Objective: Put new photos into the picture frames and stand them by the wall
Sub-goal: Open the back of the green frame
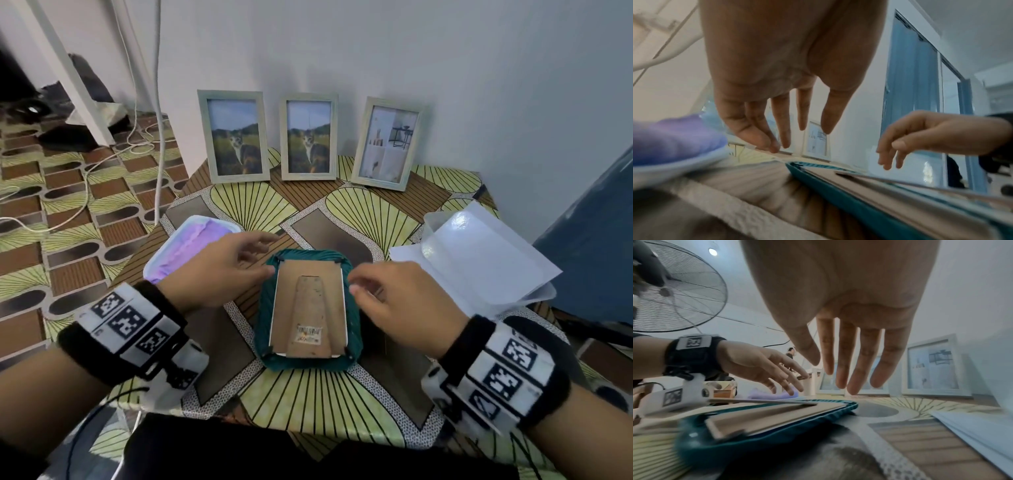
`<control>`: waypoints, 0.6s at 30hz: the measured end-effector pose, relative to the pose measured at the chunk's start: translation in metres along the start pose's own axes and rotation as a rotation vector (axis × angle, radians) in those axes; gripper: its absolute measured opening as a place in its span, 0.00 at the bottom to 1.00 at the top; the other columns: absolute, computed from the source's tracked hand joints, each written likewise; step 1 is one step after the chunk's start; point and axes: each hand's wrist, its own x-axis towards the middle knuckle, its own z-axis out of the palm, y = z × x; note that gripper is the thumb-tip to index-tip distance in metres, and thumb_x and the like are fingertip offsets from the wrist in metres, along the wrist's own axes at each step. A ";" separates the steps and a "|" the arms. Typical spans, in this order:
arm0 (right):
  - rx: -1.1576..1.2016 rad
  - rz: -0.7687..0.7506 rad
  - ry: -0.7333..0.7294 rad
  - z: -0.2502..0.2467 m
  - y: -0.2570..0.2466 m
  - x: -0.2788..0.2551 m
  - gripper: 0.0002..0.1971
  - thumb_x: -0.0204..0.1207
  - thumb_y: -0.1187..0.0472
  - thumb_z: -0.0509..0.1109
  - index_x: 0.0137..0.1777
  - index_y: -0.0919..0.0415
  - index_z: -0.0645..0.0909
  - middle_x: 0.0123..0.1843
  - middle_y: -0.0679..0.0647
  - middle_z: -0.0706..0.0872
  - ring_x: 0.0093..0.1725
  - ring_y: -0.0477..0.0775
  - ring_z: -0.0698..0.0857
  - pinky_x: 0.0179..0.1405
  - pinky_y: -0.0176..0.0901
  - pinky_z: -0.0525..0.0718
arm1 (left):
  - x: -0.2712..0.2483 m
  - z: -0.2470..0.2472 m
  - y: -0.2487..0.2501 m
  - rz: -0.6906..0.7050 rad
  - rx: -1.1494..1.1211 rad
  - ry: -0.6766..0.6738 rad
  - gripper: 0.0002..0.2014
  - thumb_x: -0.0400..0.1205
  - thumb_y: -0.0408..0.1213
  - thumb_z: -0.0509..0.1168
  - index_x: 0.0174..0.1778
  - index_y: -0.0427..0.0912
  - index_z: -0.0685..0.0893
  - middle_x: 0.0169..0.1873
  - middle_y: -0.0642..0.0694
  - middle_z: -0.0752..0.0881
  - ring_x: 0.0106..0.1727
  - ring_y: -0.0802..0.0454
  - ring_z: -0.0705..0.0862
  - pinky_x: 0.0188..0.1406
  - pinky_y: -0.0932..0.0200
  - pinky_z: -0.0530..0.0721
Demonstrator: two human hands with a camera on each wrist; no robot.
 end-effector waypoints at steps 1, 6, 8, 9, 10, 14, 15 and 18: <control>0.031 0.028 0.025 0.000 0.004 0.008 0.10 0.80 0.51 0.64 0.54 0.50 0.85 0.45 0.44 0.88 0.45 0.46 0.85 0.47 0.51 0.85 | 0.005 -0.002 0.002 0.010 0.045 0.024 0.24 0.82 0.40 0.71 0.75 0.51 0.76 0.63 0.50 0.84 0.60 0.52 0.83 0.61 0.61 0.80; 0.051 0.091 0.016 0.013 0.021 0.050 0.14 0.81 0.56 0.67 0.64 0.55 0.83 0.52 0.48 0.87 0.49 0.47 0.83 0.55 0.50 0.86 | 0.036 -0.001 0.006 -0.010 0.202 -0.018 0.22 0.82 0.43 0.70 0.73 0.50 0.78 0.56 0.51 0.86 0.53 0.53 0.85 0.56 0.57 0.83; 0.023 0.094 -0.017 0.020 0.026 0.062 0.17 0.81 0.56 0.67 0.69 0.56 0.80 0.57 0.50 0.86 0.53 0.48 0.83 0.57 0.46 0.84 | 0.046 0.002 0.004 -0.002 0.281 -0.057 0.21 0.82 0.42 0.70 0.72 0.49 0.80 0.54 0.51 0.86 0.52 0.53 0.84 0.55 0.58 0.80; 0.008 0.096 -0.030 0.023 0.028 0.068 0.18 0.81 0.55 0.67 0.70 0.57 0.80 0.58 0.51 0.86 0.53 0.49 0.82 0.56 0.45 0.82 | 0.050 0.003 0.002 0.003 0.303 -0.068 0.19 0.82 0.42 0.70 0.71 0.48 0.81 0.53 0.52 0.86 0.52 0.53 0.84 0.54 0.59 0.78; -0.006 0.095 -0.037 0.025 0.030 0.072 0.18 0.81 0.55 0.67 0.69 0.57 0.80 0.57 0.51 0.85 0.52 0.49 0.82 0.54 0.42 0.80 | 0.053 0.004 0.001 0.007 0.315 -0.077 0.18 0.82 0.41 0.70 0.69 0.48 0.83 0.51 0.52 0.86 0.50 0.54 0.83 0.54 0.60 0.77; -0.031 0.094 -0.048 0.030 0.032 0.081 0.12 0.80 0.54 0.67 0.59 0.57 0.85 0.48 0.47 0.83 0.47 0.49 0.81 0.49 0.42 0.80 | 0.061 0.007 -0.002 0.018 0.326 -0.088 0.12 0.80 0.38 0.73 0.60 0.50 0.87 0.49 0.50 0.87 0.42 0.59 0.81 0.50 0.62 0.76; -0.037 0.092 -0.051 0.031 0.032 0.082 0.11 0.80 0.55 0.67 0.57 0.57 0.86 0.47 0.47 0.83 0.47 0.49 0.81 0.50 0.44 0.82 | 0.062 0.007 -0.002 0.020 0.325 -0.087 0.12 0.79 0.38 0.73 0.59 0.49 0.87 0.49 0.50 0.87 0.42 0.59 0.81 0.50 0.62 0.77; -0.031 0.082 -0.041 0.032 0.034 0.083 0.09 0.80 0.58 0.67 0.55 0.57 0.87 0.47 0.49 0.85 0.46 0.49 0.82 0.50 0.47 0.84 | 0.064 0.010 -0.006 0.022 0.314 -0.078 0.12 0.79 0.37 0.74 0.58 0.49 0.87 0.49 0.50 0.87 0.45 0.55 0.84 0.53 0.58 0.81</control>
